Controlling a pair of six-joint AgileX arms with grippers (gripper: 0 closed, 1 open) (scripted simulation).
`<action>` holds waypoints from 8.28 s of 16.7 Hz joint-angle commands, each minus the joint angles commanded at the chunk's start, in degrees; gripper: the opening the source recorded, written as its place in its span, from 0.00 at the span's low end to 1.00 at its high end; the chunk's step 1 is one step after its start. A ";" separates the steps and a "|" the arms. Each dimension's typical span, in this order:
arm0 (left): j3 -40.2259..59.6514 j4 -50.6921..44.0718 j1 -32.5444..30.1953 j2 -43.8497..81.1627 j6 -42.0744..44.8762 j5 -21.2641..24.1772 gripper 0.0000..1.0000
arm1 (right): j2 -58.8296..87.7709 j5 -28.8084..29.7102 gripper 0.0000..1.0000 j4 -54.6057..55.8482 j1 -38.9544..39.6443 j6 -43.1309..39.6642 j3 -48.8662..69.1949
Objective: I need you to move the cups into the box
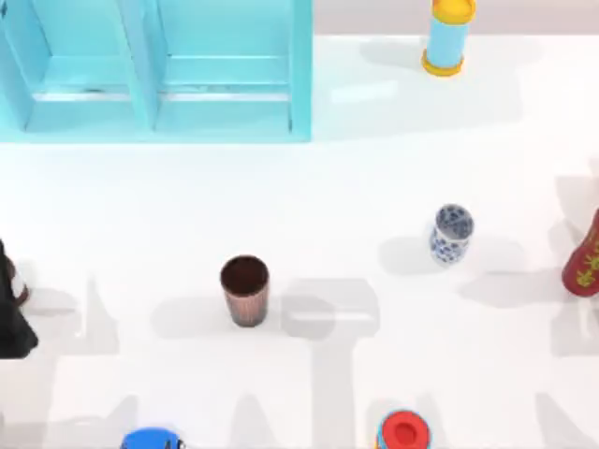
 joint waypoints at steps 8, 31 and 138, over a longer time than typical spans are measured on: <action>0.00 0.00 0.00 0.00 0.00 0.00 1.00 | 12.13 -0.49 1.00 -11.35 3.15 1.24 11.92; 0.00 0.00 0.00 0.00 0.00 0.00 1.00 | 120.82 0.05 1.00 -79.08 21.14 21.99 110.19; 0.00 0.00 0.00 0.00 0.00 0.00 1.00 | 88.17 -0.44 0.23 -65.98 -34.74 -34.21 63.63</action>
